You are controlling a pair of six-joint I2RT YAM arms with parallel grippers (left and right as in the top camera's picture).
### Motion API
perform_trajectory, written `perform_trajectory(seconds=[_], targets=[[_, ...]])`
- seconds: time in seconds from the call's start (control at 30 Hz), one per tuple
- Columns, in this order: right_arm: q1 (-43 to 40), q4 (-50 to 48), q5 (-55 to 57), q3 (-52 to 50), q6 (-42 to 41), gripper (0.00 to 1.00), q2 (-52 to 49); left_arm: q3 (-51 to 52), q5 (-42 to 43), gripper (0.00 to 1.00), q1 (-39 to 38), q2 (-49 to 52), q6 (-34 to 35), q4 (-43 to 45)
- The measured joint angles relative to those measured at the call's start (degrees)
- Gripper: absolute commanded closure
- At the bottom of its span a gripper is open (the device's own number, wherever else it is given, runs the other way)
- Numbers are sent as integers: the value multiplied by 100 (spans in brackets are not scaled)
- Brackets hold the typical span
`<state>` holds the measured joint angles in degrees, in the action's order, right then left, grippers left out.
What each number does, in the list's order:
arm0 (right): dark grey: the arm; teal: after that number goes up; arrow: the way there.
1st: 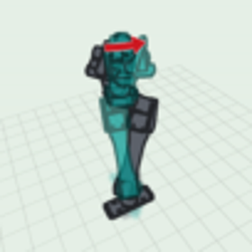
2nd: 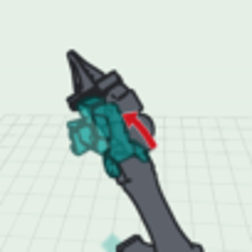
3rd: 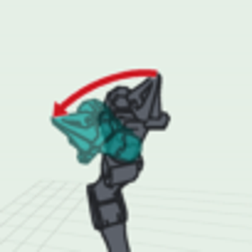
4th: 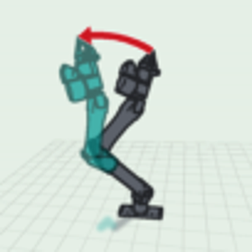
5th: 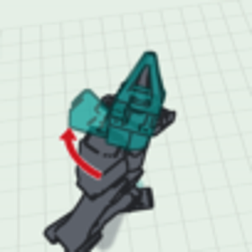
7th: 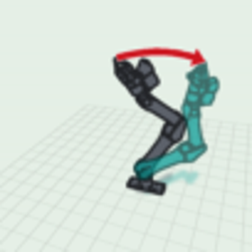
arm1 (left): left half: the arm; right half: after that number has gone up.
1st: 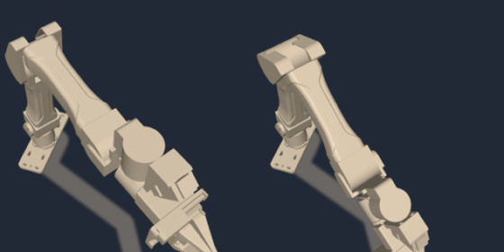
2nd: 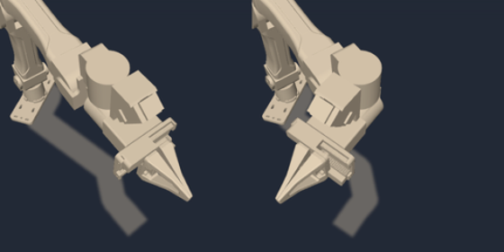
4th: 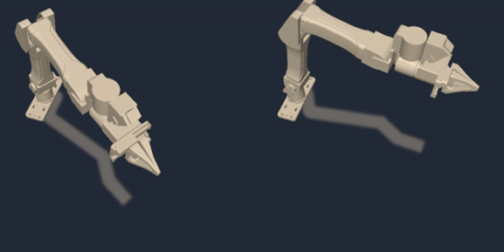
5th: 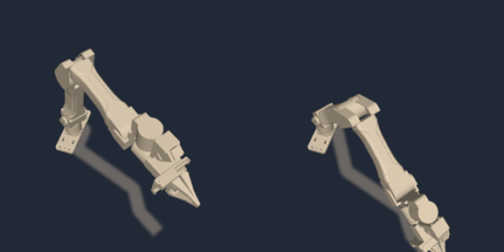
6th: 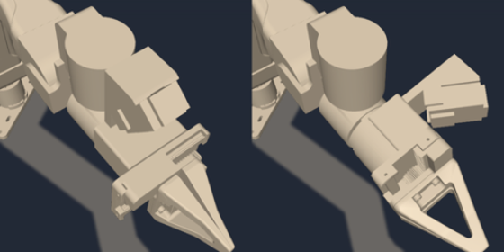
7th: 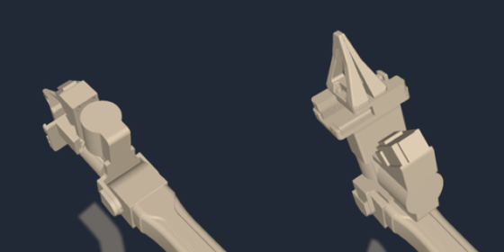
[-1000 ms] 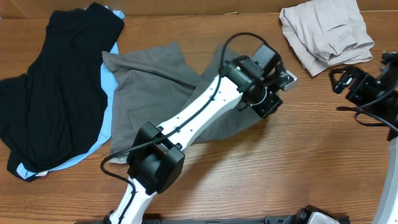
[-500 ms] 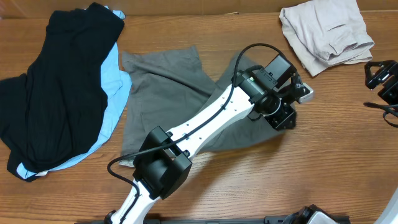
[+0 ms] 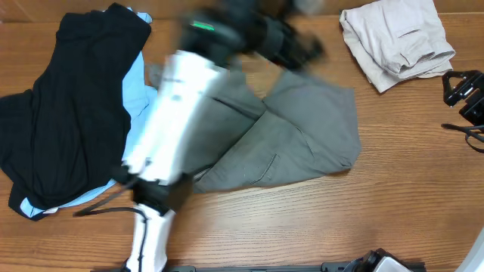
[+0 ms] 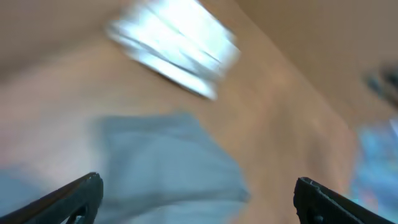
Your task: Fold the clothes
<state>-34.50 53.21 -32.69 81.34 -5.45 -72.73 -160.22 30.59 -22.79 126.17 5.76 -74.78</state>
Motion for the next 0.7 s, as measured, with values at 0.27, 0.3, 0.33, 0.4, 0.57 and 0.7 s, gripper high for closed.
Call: perform_trajectory(seconds=[0.27, 0.3, 0.33, 0.4, 0.57, 0.7], targets=[[1891, 50, 116, 28, 608, 0, -535, -313, -61, 0, 2026, -144, 96, -916], [2186, 55, 164, 33, 699, 0, -693, -269, -57, 0, 2100, -144, 33, -994], [2474, 74, 225, 33, 785, 0, -859, -227, -52, 0, 2162, -144, -24, -1045], [3034, 92, 374, 33, 960, 0, -1246, -144, -42, 0, 2245, -144, -153, -1082], [4092, -37, 673, 33, 1349, 0, -2243, 13, -42, 0, 2277, -144, -428, -1091], [4603, -452, 769, 33, 1567, 0, -2929, 96, -44, 0, 2277, -144, -516, -1078]])
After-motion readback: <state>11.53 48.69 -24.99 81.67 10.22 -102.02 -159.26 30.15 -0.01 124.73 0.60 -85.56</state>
